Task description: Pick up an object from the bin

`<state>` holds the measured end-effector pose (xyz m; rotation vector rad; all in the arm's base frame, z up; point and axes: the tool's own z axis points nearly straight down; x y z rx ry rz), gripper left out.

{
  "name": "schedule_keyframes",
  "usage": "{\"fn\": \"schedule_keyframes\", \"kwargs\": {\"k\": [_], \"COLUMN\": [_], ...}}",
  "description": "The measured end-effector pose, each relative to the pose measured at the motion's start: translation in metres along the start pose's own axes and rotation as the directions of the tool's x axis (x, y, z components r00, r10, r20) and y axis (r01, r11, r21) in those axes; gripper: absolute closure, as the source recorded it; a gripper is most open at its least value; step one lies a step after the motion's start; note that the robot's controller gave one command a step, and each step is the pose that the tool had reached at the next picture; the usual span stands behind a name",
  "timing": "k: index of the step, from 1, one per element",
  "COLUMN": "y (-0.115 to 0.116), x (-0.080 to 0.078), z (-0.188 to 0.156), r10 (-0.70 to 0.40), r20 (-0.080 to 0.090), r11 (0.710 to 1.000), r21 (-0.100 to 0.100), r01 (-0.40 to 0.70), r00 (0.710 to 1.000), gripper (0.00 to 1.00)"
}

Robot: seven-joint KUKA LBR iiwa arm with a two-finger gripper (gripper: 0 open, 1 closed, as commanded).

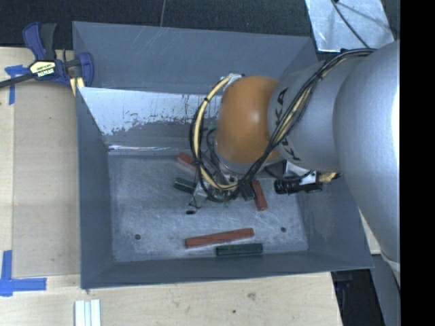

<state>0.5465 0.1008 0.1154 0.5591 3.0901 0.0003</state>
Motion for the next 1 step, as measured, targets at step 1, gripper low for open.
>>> {"fn": "schedule_keyframes", "kwargs": {"k": [1], "y": [0.0005], "x": [-0.0012], "z": [-0.0102], "r10": [0.0], "r20": [0.004], "r11": [1.0], "r21": [-0.002], "r01": [0.0], "r00": [1.0], "gripper": [1.0]}}
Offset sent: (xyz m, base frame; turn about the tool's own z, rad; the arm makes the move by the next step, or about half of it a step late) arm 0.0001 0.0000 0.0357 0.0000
